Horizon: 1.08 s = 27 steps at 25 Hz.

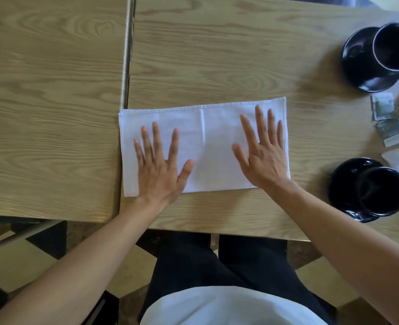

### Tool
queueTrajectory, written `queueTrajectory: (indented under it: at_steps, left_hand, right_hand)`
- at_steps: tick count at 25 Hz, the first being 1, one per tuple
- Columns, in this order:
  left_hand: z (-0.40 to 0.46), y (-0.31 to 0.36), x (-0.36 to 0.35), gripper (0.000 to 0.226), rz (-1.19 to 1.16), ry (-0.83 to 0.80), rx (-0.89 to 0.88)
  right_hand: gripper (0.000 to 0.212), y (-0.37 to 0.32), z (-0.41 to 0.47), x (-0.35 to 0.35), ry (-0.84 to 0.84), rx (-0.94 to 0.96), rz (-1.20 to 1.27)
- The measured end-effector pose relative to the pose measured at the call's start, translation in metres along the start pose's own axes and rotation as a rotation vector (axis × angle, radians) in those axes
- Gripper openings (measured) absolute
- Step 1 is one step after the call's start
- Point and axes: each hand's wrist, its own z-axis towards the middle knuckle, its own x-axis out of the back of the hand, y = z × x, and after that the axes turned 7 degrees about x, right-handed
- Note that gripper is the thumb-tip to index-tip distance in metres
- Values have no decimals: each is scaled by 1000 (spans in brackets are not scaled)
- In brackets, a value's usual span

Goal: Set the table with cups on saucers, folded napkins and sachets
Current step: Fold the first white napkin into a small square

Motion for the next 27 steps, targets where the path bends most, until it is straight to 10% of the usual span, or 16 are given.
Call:
queueTrajectory:
  at_steps: [15, 22, 27]
  left_hand:
    - [40, -20, 0, 80, 68, -28, 48]
    - [-22, 117, -1, 30, -220, 30, -502]
    - [-31, 192, -6, 26, -199, -130, -526]
  right_hand:
    - [60, 29, 22, 9, 8, -99, 71]
    - [39, 15, -69, 26, 111, -652, 243]
    - [31, 13, -99, 38, 75, -882, 665]
